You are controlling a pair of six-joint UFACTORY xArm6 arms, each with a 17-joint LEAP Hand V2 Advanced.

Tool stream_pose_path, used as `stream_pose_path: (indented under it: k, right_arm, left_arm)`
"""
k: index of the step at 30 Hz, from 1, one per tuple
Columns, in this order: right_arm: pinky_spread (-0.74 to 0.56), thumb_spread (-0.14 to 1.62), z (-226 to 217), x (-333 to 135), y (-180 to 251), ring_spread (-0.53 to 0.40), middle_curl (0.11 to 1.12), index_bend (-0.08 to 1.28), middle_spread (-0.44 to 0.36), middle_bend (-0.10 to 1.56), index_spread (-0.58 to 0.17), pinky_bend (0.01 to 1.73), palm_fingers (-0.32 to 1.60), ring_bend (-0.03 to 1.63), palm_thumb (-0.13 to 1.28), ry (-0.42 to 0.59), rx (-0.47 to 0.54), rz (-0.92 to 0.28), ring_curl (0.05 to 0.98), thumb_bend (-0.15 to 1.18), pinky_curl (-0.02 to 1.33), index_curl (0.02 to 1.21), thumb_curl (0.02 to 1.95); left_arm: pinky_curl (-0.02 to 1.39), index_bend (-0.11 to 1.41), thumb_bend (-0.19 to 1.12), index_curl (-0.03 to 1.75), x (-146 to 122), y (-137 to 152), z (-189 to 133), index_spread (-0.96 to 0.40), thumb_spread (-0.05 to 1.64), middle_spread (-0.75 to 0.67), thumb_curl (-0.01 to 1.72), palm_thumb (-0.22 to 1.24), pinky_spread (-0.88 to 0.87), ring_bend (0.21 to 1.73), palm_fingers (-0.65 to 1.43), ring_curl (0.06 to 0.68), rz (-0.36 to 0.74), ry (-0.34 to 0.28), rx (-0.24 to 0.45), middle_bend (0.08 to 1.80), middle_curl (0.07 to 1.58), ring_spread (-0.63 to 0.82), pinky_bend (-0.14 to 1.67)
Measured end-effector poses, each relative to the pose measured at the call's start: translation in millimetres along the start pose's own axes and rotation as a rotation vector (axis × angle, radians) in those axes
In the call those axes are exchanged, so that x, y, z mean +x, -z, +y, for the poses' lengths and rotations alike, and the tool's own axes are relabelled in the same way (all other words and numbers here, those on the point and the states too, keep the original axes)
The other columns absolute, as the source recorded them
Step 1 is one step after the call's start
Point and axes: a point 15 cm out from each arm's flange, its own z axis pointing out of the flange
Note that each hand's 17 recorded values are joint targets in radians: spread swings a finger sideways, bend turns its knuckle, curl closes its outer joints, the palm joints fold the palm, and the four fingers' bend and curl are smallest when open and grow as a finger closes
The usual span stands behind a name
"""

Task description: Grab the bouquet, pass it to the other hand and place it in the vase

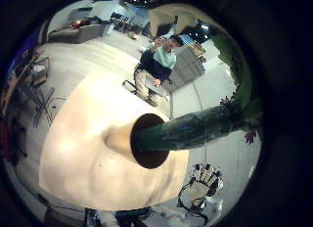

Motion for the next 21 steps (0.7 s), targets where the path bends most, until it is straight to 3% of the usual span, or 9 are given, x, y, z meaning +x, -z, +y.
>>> stream_pose_path:
  k: [3, 4, 5, 9, 15, 17, 21]
  right_arm:
    - [0.32, 0.95, 1, -2, -1, 0.155, 0.25, 0.20, -0.022, 0.17, -0.472, 0.27, 0.08, 0.23, 0.80, 0.001, -0.005, -0.005, 0.266, -0.03, 0.32, 0.33, 0.48]
    - [0.32, 0.95, 1, -3, -1, 0.157, 0.21, 0.23, -0.002, 0.09, -0.474, 0.30, 0.04, 0.27, 0.80, 0.001, -0.007, -0.008, 0.279, -0.03, 0.33, 0.35, 0.48]
    - [0.32, 0.95, 1, -3, -1, 0.157, 0.23, 0.22, -0.013, 0.19, -0.472, 0.29, 0.07, 0.25, 0.80, 0.001, -0.008, -0.009, 0.273, -0.03, 0.33, 0.34, 0.48]
    - [0.32, 0.95, 2, -3, -1, 0.157, 0.24, 0.20, -0.020, 0.18, -0.472, 0.27, 0.09, 0.23, 0.80, 0.001, -0.008, -0.010, 0.266, -0.02, 0.32, 0.34, 0.48]
    - [0.32, 0.95, 1, -4, -1, 0.157, 0.24, 0.20, -0.014, 0.17, -0.477, 0.25, 0.10, 0.22, 0.80, 0.004, -0.007, -0.010, 0.263, -0.03, 0.32, 0.34, 0.49]
    - [0.32, 0.95, 1, -4, -1, 0.157, 0.24, 0.19, -0.014, 0.17, -0.477, 0.24, 0.10, 0.21, 0.80, 0.003, -0.008, -0.011, 0.263, -0.03, 0.32, 0.34, 0.49]
    - [0.33, 0.95, 3, -5, -4, 0.157, 0.24, 0.19, -0.015, 0.16, -0.482, 0.25, 0.11, 0.21, 0.80, 0.004, -0.015, -0.015, 0.263, -0.03, 0.32, 0.34, 0.49]
  left_arm:
    - [0.31, 0.12, -0.04, 0.10, -25, 3, 11, 0.14, 0.74, 0.59, 0.33, 0.23, 0.63, 0.38, -0.16, 0.214, -0.090, 0.014, -0.039, 0.16, 0.12, 0.67, 0.25]
    - [0.31, 0.12, -0.04, 0.10, -32, 4, 14, 0.14, 0.74, 0.59, 0.33, 0.23, 0.63, 0.38, -0.16, 0.214, -0.116, 0.020, -0.052, 0.16, 0.12, 0.67, 0.24]
    - [0.31, 0.12, -0.04, 0.10, -39, 5, 17, 0.14, 0.74, 0.59, 0.33, 0.23, 0.63, 0.37, -0.16, 0.212, -0.142, 0.025, -0.062, 0.16, 0.12, 0.67, 0.24]
    - [0.31, 0.13, -0.04, 0.12, -62, 15, 29, 0.15, 0.74, 0.59, 0.33, 0.23, 0.64, 0.36, -0.15, 0.210, -0.244, 0.045, -0.100, 0.15, 0.12, 0.68, 0.24]
    - [0.30, 0.18, -0.04, 0.20, -86, 46, 50, 0.15, 0.73, 0.60, 0.33, 0.21, 0.65, 0.32, -0.11, 0.202, -0.470, 0.064, -0.165, 0.14, 0.10, 0.70, 0.19]
    - [0.29, 0.26, -0.04, 0.27, -92, 53, 59, 0.02, 0.73, 0.59, 0.33, 0.21, 0.65, 0.29, -0.08, 0.195, -0.538, 0.069, -0.206, 0.13, 0.08, 0.70, 0.18]
    - [0.28, 0.31, -0.04, 0.33, -100, 58, 78, -0.08, 0.73, 0.58, 0.33, 0.20, 0.65, 0.27, -0.07, 0.191, -0.640, 0.083, -0.300, 0.14, 0.07, 0.70, 0.18]
